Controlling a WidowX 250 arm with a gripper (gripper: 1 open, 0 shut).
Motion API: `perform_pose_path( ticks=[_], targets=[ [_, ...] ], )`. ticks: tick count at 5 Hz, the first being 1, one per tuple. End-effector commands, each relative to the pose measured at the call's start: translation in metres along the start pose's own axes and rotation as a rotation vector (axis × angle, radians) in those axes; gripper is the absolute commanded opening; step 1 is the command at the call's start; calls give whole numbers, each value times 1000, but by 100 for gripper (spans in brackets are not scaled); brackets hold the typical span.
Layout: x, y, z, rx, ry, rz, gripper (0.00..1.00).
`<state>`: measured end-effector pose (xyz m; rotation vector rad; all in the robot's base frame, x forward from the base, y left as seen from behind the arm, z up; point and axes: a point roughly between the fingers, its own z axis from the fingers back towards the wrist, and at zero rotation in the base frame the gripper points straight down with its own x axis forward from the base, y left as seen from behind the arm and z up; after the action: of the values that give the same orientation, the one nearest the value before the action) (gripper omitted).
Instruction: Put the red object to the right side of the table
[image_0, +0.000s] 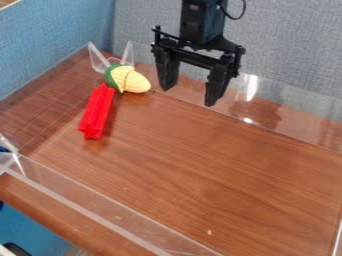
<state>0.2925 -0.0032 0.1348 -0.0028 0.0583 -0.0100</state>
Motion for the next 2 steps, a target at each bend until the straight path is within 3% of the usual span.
perform_pose_path(
  ticks=[1, 2],
  targets=[
    [3, 2, -14, 1, 18, -34, 100],
    [-2, 34, -27, -9, 24, 65, 100]
  ],
)
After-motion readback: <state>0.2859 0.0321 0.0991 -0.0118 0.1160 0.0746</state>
